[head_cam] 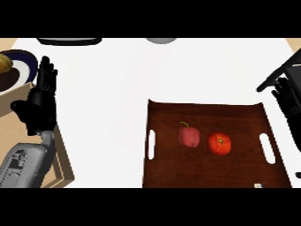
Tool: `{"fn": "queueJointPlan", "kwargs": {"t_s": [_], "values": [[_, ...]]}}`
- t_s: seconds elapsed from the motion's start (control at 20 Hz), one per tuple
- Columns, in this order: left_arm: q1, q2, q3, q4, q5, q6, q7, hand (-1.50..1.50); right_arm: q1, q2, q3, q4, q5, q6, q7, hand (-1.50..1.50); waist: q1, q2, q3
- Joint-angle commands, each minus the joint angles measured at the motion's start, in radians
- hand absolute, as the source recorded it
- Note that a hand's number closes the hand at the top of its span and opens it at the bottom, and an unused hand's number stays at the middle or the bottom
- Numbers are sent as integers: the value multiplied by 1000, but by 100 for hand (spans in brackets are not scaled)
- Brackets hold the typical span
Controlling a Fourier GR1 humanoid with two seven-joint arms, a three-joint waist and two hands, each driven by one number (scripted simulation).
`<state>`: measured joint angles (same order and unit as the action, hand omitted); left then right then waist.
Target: Pick the tomato from the tray and place it in the tiered shelf
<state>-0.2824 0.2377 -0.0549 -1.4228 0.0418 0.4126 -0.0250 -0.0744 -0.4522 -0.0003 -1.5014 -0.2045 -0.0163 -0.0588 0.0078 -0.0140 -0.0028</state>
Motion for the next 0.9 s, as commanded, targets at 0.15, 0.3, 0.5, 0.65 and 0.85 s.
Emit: {"fn": "queueJointPlan", "kwargs": {"t_s": [0.15,0.3,0.5,0.65,0.85], "values": [[5,47,-1,-66,68,-136,141,0,-169,-38,-77,-51,-14,10,37,150,1,12,3],[25,50,-3,-14,121,-206,142,0,-94,-177,-106,64,250,-161,51,150,-22,24,-7],[24,72,-1,-65,174,-273,209,0,-124,110,-168,75,-195,4,46,-150,-5,10,5],[43,103,45,-32,216,-344,172,0,-113,77,-155,59,-216,150,-49,-150,-8,14,3],[-8,91,58,-27,194,-307,218,0,-62,-64,-158,-109,-225,246,89,-150,-20,12,2]]}}
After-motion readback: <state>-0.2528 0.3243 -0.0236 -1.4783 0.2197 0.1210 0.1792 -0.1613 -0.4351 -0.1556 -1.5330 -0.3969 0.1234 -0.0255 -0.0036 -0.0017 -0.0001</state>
